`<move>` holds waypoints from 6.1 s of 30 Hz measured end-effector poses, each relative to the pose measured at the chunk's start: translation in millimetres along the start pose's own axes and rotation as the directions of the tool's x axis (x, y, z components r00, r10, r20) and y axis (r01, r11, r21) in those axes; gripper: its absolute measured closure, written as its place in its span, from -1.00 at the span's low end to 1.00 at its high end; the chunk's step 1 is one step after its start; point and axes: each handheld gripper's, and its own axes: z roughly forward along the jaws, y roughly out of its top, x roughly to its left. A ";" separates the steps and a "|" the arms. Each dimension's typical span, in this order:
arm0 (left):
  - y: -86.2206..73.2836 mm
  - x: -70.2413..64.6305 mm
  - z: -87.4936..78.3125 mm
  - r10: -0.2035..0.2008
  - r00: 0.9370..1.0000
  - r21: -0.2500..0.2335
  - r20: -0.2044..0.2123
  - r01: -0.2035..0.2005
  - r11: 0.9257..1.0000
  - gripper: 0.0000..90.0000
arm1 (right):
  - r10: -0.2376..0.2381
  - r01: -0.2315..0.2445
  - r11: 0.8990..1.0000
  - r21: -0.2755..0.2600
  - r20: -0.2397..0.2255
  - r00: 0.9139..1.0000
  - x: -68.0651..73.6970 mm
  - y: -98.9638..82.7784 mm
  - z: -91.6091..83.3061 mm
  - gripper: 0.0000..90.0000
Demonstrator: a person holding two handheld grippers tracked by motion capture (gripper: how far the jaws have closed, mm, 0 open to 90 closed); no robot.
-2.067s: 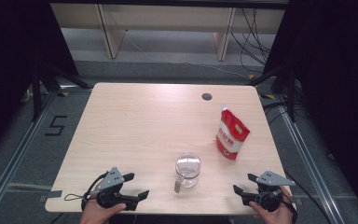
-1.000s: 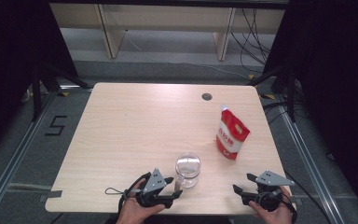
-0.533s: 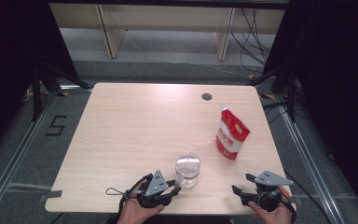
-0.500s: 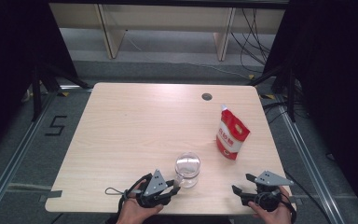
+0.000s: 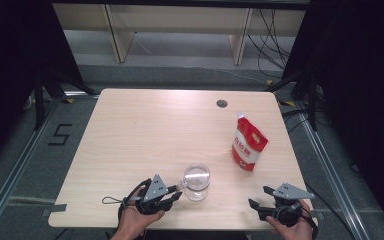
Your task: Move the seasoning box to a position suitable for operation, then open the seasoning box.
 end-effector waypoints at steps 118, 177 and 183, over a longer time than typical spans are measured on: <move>42.0 28.1 -32.5 -0.044 0.997 -0.108 0.058 0.050 0.993 0.98 | -0.066 0.064 0.997 -0.034 -0.068 0.995 5.8 12.2 19.2 -0.35; 36.2 29.6 -24.6 -0.030 0.999 -0.108 0.042 0.034 0.994 0.98 | -0.152 0.124 0.981 -0.146 -0.198 0.968 38.2 45.5 34.6 0.42; 34.9 29.6 -23.7 -0.042 0.998 -0.112 0.048 0.047 0.993 0.98 | -0.152 0.118 0.978 -0.169 -0.199 0.968 43.5 49.0 34.6 0.54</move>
